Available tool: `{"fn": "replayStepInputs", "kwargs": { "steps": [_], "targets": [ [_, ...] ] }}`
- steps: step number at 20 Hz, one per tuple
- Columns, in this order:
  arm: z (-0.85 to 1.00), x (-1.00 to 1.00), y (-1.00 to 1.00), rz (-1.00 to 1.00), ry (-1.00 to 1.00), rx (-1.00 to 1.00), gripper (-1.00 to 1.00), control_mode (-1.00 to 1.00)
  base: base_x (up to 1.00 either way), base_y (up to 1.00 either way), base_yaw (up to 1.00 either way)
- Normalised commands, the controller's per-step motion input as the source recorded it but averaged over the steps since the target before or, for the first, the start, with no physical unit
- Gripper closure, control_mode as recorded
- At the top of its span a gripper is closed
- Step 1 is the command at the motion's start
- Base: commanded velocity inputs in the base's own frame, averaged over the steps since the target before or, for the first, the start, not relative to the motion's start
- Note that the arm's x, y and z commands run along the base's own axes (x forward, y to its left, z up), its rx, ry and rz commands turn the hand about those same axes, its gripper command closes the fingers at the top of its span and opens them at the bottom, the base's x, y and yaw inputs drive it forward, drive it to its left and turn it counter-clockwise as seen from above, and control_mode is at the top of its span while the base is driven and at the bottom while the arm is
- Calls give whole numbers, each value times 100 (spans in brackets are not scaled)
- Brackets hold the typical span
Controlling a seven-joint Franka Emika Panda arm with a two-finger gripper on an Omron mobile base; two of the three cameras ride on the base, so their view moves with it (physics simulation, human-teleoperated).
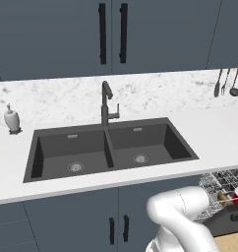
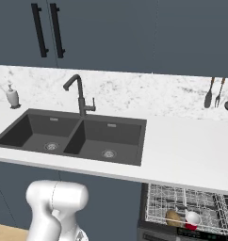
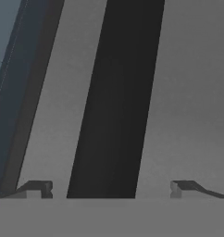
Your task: Pick up the cup and bowl from the counter, place them in the dishwasher, and close the dishwasher door.
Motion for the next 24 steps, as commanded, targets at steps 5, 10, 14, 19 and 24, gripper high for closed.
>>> {"fn": "replayStepInputs", "kwargs": {
  "steps": [5,10,14,19,24],
  "targets": [
    [0,100,1,0,6,-7,-100,-100,0,0,0],
    [0,94,3,0,5,-6,-100,-100,0,0,0],
    [0,84,2,0,5,-6,-100,-100,0,0,0],
    [0,78,0,0,3,-5,-100,-100,0,0,0],
    [-2,54,2,0,0,-1,-100,-100,0,0,0]
  ]
}}
